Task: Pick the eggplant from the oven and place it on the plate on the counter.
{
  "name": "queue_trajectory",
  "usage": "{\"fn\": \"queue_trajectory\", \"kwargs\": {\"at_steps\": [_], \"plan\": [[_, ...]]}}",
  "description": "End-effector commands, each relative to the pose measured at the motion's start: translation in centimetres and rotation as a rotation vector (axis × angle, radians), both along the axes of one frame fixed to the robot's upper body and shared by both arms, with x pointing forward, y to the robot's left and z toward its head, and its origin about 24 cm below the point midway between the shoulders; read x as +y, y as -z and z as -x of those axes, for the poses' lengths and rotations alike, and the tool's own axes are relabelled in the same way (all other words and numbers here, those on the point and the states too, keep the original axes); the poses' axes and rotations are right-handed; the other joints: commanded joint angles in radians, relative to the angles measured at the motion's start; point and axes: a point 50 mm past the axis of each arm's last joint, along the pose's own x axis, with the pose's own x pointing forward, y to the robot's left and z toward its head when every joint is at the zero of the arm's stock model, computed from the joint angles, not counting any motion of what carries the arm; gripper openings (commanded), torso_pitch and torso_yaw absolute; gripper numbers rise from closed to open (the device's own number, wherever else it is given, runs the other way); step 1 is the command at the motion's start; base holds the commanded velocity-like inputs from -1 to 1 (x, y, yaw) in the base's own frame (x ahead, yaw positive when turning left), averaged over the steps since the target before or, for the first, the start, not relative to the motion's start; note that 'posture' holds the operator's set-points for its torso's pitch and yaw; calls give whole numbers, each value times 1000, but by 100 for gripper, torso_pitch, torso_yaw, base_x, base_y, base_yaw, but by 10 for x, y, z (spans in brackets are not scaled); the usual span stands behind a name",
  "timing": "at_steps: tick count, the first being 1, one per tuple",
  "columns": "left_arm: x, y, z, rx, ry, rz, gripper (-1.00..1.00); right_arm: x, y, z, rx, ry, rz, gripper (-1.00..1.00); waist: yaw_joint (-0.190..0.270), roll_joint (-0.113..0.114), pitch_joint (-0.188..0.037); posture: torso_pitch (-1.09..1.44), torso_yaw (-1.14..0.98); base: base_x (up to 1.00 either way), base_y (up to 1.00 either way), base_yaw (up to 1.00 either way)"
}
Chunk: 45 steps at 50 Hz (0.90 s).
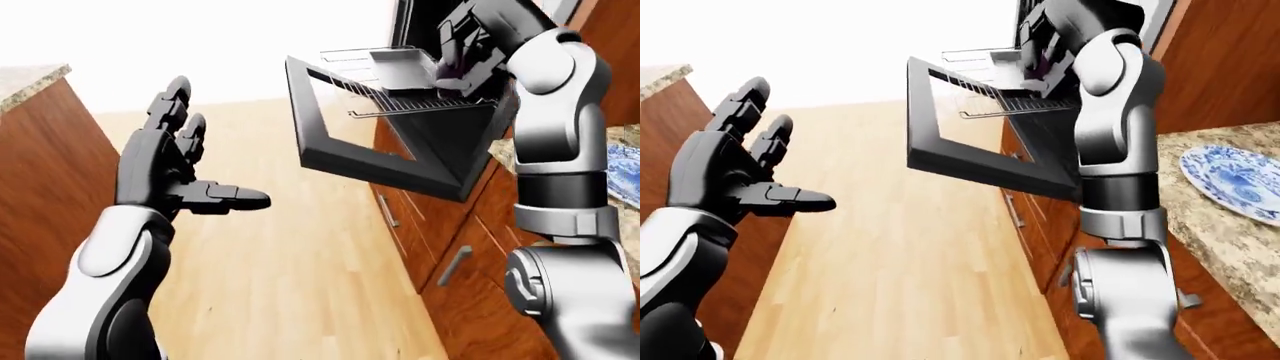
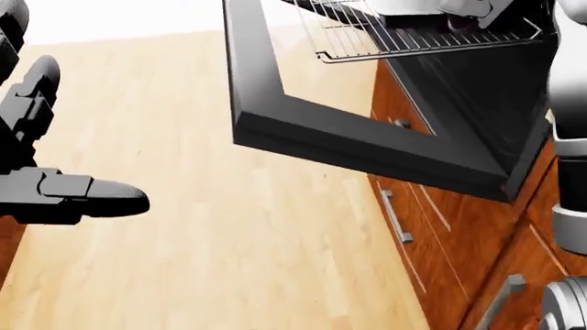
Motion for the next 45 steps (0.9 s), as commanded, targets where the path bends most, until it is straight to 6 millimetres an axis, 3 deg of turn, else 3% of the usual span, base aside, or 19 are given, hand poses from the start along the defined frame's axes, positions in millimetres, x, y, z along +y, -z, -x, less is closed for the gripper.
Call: {"fn": "queue_trajectory", "kwargs": {"at_steps": [1,7,8,9,10,12,13,17,20,23,24,26,29,30,31,33,35,40,45], "plan": [[-4,-14,4,-85,21,-12,100,-3,-26,13,-114,11,-5,-98,-5,3,-24,0,0,0,0,-100],[-7,-21,5,-91,25,-22,100,2,-33,20,-139,-16,-14,-98,6,-64,-31,0,0,0,0,-100],[-7,-21,5,-93,26,-23,100,3,-34,21,-144,-21,-16,-98,4,-87,-36,0,0,0,0,-100],[-7,-22,5,-94,28,-24,100,4,-35,22,-149,-23,-18,-98,-5,-129,-51,0,0,0,0,-100],[-7,-23,6,-95,28,-24,100,4,-36,23,-152,-25,-19,-98,-9,-125,-52,0,0,0,0,-100],[-7,-24,6,-97,29,-26,100,4,-36,24,-153,-27,-20,-98,-15,-92,-49,0,0,0,0,-100],[-10,-35,8,-114,34,-29,100,3,-39,27,-159,-30,-14,-98,-18,-76,-49,0,0,0,0,-100],[-11,-38,9,-118,36,-31,100,4,-37,28,-159,-34,-14,-97,-7,-27,-11,0,0,0,0,-91],[-10,-38,8,-121,35,-30,100,5,-37,28,-160,-38,-15,-97,4,5,-6,0,0,0,0,-81],[-10,-38,9,-121,35,-28,100,7,-32,27,-158,-41,-14,-96,25,76,-17,0,0,0,0,-40],[-10,-38,9,-121,35,-28,100,7,-32,27,-161,-40,-15,-97,29,43,-5,0,0,0,0,0],[-10,-37,9,-121,35,-27,100,7,-33,27,-164,-40,-18,-96,9,26,-8,0,0,0,0,0],[-10,-37,10,-121,35,-27,100,7,-33,27,-161,-38,-26,-97,7,-10,-28,0,0,0,0,-1],[-10,-37,10,-121,35,-27,100,7,-32,27,-158,-38,-26,-98,6,-26,-55,0,0,0,0,-27],[-10,-37,9,-122,35,-27,100,6,-32,27,-157,-37,-28,-98,7,-48,-49,0,0,0,0,-37],[-10,-38,10,-122,35,-27,100,6,-33,27,-157,-35,-29,-99,2,-47,-33,0,0,0,0,-69],[-10,-36,9,-120,35,-26,100,5,-33,28,-157,-34,-28,-99,7,-54,-29,0,0,0,0,-91],[-10,-38,9,-123,35,-26,100,6,-34,29,-164,-38,-29,-98,3,-41,-31,0,0,0,0,-90],[-10,-38,10,-123,35,-26,100,8,-35,31,-172,-45,-24,-98,15,17,-13,0,0,0,0,-48]]}}
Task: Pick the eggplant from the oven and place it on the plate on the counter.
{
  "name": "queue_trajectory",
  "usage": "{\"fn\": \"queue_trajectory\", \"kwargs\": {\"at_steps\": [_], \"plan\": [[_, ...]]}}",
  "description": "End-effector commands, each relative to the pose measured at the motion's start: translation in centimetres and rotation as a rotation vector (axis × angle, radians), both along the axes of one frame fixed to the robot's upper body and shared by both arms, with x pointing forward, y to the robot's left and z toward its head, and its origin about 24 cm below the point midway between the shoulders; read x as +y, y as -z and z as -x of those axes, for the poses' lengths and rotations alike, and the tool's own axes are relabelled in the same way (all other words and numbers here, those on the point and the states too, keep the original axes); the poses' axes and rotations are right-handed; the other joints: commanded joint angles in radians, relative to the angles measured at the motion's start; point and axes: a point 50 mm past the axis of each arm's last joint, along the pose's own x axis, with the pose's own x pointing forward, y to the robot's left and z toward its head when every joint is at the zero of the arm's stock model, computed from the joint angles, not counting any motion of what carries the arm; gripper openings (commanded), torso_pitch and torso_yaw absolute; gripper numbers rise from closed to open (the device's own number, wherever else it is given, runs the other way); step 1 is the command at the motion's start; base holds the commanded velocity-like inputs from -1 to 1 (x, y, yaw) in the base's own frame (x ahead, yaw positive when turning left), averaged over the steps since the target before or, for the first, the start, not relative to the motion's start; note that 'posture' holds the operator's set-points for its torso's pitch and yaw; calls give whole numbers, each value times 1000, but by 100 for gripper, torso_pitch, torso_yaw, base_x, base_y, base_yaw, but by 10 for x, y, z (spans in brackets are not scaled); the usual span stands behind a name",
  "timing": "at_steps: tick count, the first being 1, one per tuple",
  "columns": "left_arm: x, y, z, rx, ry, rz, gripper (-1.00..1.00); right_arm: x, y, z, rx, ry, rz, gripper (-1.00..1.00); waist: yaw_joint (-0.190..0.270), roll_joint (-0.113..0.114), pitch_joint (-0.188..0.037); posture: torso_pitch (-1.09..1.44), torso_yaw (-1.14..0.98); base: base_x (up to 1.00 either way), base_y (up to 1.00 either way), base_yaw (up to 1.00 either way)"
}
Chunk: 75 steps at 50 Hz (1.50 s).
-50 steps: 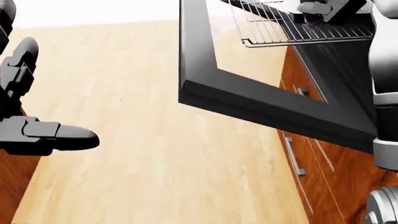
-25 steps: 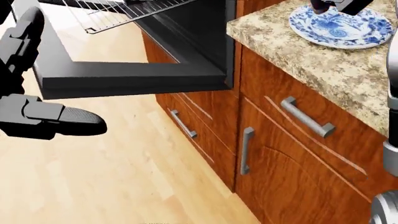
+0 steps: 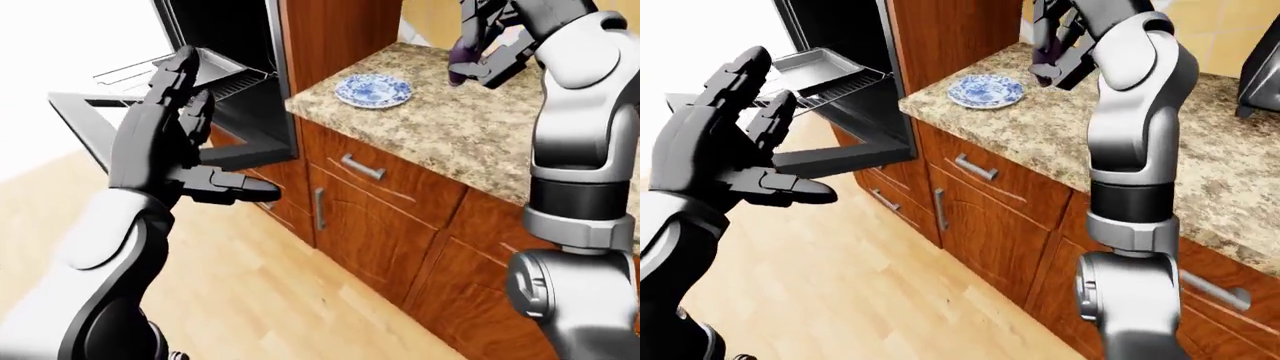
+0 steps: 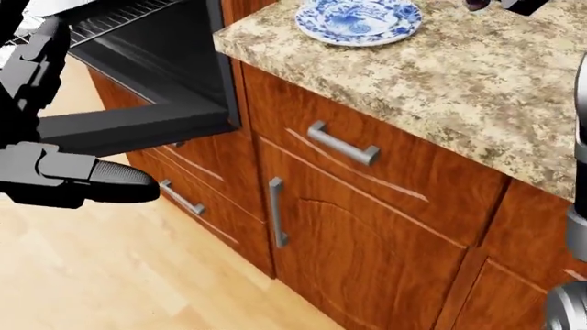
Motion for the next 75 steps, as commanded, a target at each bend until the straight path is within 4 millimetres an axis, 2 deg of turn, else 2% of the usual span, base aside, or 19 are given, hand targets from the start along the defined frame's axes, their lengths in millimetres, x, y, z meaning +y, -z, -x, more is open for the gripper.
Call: {"fn": "queue_trajectory", "kwargs": {"at_steps": [1,2,5,6,12,20,24,25,26,32,37,44,49,52,54,55,63,68,75], "plan": [[4,-10,4,-67,-32,2,100,12,-16,8,-80,-47,33,-98,17,-4,-16,0,0,0,0,0],[4,-10,5,-67,-31,1,100,13,-15,8,-81,-49,39,-98,15,12,-17,0,0,0,0,0],[3,-12,6,-71,-28,1,100,14,-16,8,-86,-51,42,-98,11,-34,-17,0,0,1,0,0],[3,-12,6,-72,-28,1,100,14,-17,9,-88,-51,40,-99,11,-42,-51,0,0,22,0,0],[4,-12,7,-74,-27,2,100,13,-17,9,-92,-52,35,-99,31,-129,-14,0,0,41,0,0],[4,-12,6,-73,-26,-1,100,15,-18,9,-100,-61,38,-98,16,-85,-23,0,0,42,0,0],[4,-12,6,-73,-26,-2,100,15,-21,10,-106,-62,39,-98,2,8,-52,0,0,42,0,0],[4,-13,6,-74,-24,-3,100,15,-21,10,-107,-63,37,-98,10,-23,-27,0,0,42,0,0],[3,-12,6,-74,-24,-3,100,14,-21,9,-106,-62,36,-98,2,1,-11,0,0,42,0,0],[2,-13,7,-73,-22,-7,100,10,-23,10,-117,-53,30,-98,10,-36,-4,0,0,20,0,0],[2,-13,6,-73,-22,-7,100,10,-25,11,-126,-51,31,-98,36,-120,-20,0,0,3,0,0],[2,-12,5,-73,-21,-4,100,11,-23,10,-129,-50,30,-98,9,-109,-54,0,0,5,4,0],[1,-14,7,-76,-23,-6,100,9,-23,12,-132,-52,20,-98,10,-74,-23,0,0,17,10,0],[0,-14,6,-75,-20,-6,100,8,-23,12,-134,-51,19,-98,2,-26,-24,0,0,17,10,0],[0,-14,6,-76,-19,-5,100,8,-25,13,-137,-50,18,-98,4,46,-52,0,0,17,11,0],[0,-14,6,-76,-19,-5,100,7,-25,14,-139,-50,17,-98,5,-10,-35,0,0,17,10,0],[1,-11,5,-74,-19,-4,100,8,-25,14,-141,-51,14,-98,8,-50,-39,0,0,17,8,0],[1,-12,5,-76,-20,-3,100,7,-25,14,-140,-53,11,-98,22,-136,-45,0,0,17,8,0],[1,-14,5,-79,-20,-4,100,7,-26,15,-140,-52,8,-99,13,-104,-33,0,0,20,8,0]]}}
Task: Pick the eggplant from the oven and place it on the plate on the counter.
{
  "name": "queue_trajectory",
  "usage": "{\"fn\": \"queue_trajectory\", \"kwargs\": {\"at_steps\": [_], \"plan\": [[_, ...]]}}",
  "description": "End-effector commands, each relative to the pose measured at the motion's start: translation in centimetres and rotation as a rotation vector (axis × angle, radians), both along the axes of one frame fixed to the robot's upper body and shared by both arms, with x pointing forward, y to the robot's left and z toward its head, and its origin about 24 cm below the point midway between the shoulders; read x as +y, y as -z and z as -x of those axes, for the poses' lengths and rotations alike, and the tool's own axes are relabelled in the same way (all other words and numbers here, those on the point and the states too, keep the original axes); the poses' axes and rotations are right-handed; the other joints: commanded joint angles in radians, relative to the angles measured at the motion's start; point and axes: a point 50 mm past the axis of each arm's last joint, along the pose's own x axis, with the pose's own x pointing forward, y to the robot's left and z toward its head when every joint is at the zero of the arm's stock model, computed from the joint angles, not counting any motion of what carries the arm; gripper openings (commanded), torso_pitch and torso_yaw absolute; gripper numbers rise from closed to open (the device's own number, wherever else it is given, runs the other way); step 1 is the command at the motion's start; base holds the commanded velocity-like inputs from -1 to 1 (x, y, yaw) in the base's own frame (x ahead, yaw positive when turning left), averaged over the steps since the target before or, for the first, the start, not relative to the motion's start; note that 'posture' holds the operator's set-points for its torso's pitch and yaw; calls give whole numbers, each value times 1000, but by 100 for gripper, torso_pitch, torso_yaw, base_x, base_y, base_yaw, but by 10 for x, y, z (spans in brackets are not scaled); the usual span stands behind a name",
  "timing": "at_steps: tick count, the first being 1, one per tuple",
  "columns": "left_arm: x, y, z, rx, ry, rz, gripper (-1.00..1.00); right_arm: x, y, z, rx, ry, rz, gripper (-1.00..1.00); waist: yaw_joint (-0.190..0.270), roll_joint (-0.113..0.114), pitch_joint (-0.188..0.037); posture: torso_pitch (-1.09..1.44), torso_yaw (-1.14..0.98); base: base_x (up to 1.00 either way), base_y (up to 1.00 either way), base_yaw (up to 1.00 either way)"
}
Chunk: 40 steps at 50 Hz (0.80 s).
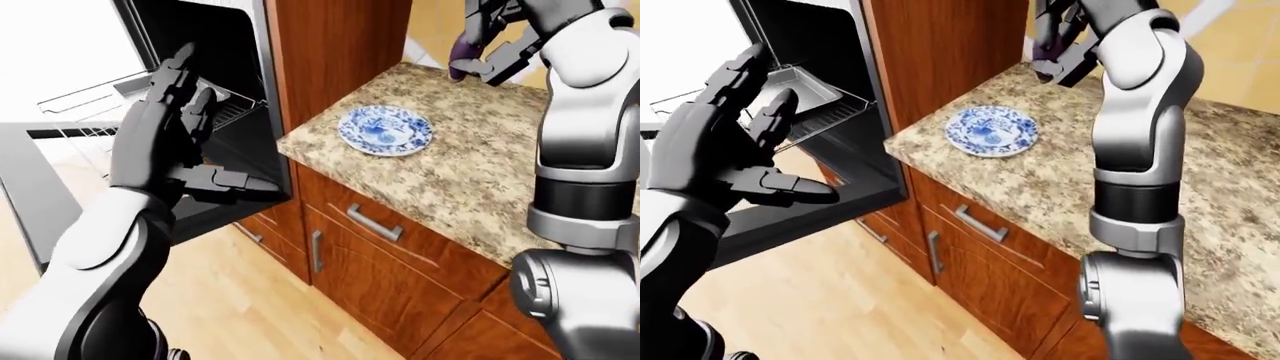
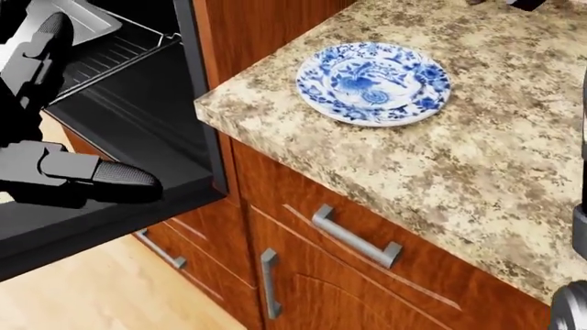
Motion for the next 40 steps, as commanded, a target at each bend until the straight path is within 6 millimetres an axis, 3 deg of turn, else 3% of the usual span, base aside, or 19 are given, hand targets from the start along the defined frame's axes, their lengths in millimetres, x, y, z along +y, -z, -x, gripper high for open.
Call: {"fn": "queue_trajectory", "kwargs": {"at_steps": [1,4,6,7,8,10,13,14,15,20,21,22,23,26,28,33,34,36,40], "plan": [[3,-12,4,-77,-27,2,100,8,-24,13,-119,-30,22,-99,6,-3,-15,0,0,23,8,0],[3,-11,4,-76,-26,2,100,7,-23,13,-119,-30,21,-98,-1,34,-12,0,0,23,7,0],[3,-11,3,-76,-26,2,100,7,-23,13,-120,-30,21,-98,-9,87,-28,0,0,23,7,0],[3,-11,3,-76,-26,2,100,7,-24,14,-121,-32,18,-98,-15,95,-42,0,0,23,0,0],[3,-11,3,-76,-26,2,100,7,-25,13,-127,-26,16,-98,-4,83,1,0,0,0,0,0],[3,-11,3,-76,-26,2,100,6,-26,14,-129,-23,15,-98,-8,76,-10,0,0,0,0,0],[3,-11,3,-76,-25,1,100,5,-25,14,-125,-19,11,-99,-7,31,-2,0,0,0,0,0],[2,-12,2,-77,-25,0,100,4,-26,13,-133,-8,17,-100,1,13,-19,0,0,0,-27,0],[2,-12,2,-77,-23,-1,100,4,-26,13,-131,-11,9,-100,-19,27,-15,0,0,0,0,-67],[1,-14,4,-78,-23,-3,100,5,-25,13,-135,-20,8,-100,26,-33,-39,0,0,0,0,-70],[1,-13,4,-78,-22,-3,100,6,-24,13,-134,-22,8,-100,31,-44,-23,0,0,0,0,0],[1,-13,4,-78,-21,-3,100,6,-24,13,-134,-21,10,-100,29,-15,-28,0,0,0,0,0],[1,-13,4,-78,-20,-3,100,7,-23,12,-135,-20,16,-100,26,-16,-33,0,0,0,0,0],[1,-13,4,-79,-21,-3,100,10,-23,12,-137,-30,14,-100,19,-26,-17,0,0,0,0,0],[2,-14,5,-79,-23,-2,100,12,-23,12,-140,-34,13,-100,13,-19,-5,0,0,0,0,0],[2,-14,5,-80,-23,0,100,19,-21,12,-140,-57,7,-100,1,45,7,0,0,0,0,0],[3,-13,4,-80,-25,1,100,21,-20,11,-138,-62,9,-100,-6,21,1,0,0,0,0,0],[4,-12,4,-80,-26,1,100,24,-17,10,-133,-68,11,-100,-6,24,-17,0,0,0,0,0],[4,-12,4,-81,-26,3,100,29,-12,9,-123,-80,26,-100,-4,15,-25,0,0,0,0,0]]}}
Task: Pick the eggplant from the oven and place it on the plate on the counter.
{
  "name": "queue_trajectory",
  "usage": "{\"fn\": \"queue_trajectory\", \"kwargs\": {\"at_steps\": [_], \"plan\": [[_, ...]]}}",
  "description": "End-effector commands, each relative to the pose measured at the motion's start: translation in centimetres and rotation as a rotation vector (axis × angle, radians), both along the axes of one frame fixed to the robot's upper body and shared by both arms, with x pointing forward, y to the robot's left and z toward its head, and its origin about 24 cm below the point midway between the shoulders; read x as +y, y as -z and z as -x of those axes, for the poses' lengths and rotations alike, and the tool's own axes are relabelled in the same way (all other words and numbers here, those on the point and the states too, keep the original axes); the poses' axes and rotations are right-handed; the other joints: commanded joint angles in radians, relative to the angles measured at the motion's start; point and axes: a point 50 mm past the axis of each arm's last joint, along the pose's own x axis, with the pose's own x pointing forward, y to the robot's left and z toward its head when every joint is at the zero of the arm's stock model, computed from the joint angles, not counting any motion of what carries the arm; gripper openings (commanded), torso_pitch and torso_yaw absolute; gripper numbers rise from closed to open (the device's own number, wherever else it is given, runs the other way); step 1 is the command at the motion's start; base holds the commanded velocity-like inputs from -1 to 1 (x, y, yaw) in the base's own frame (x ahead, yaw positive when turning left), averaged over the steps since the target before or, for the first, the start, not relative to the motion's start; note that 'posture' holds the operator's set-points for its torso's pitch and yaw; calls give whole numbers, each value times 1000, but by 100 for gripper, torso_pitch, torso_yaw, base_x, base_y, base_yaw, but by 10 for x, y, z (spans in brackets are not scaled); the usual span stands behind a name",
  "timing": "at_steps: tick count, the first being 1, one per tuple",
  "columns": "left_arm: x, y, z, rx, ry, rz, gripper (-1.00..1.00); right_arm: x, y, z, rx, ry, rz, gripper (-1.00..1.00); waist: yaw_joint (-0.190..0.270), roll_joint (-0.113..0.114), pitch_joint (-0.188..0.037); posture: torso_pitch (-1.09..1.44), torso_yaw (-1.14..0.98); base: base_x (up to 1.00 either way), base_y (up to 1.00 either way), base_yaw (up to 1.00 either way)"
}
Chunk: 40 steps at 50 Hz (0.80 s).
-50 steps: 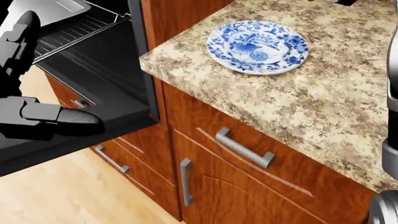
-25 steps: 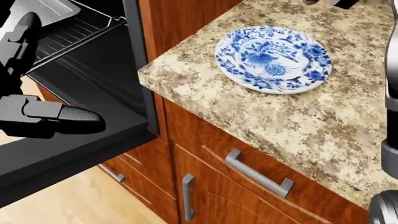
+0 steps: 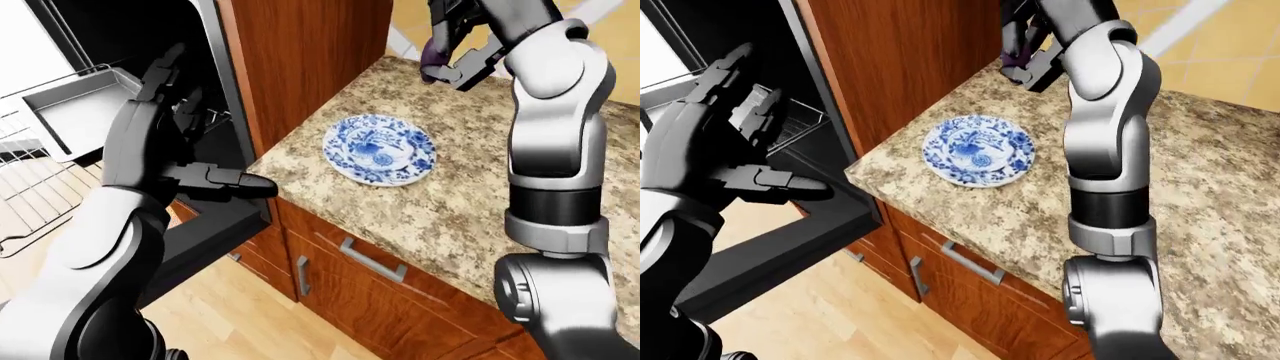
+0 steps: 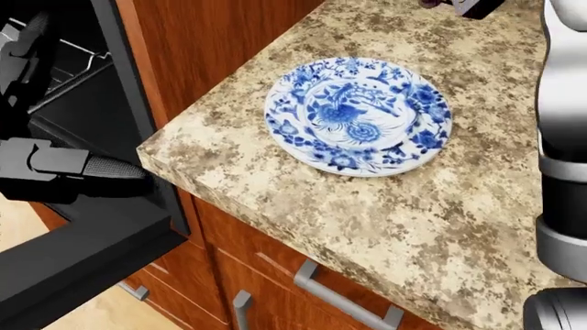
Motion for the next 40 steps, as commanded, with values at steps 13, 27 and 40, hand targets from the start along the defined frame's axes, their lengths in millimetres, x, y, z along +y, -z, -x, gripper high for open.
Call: {"fn": "queue_trajectory", "kwargs": {"at_steps": [13,27,40], "plan": [[-1,-10,5,-79,4,-4,100,10,-5,10,-37,-38,83,-100,2,4,-29,0,0,0,0,0],[1,-11,6,-80,-2,2,100,31,8,12,-20,-104,169,-100,-5,10,-23,0,0,0,0,0],[2,-10,6,-80,1,3,100,56,15,7,-81,-119,315,-100,-8,17,-25,0,0,0,0,0]]}}
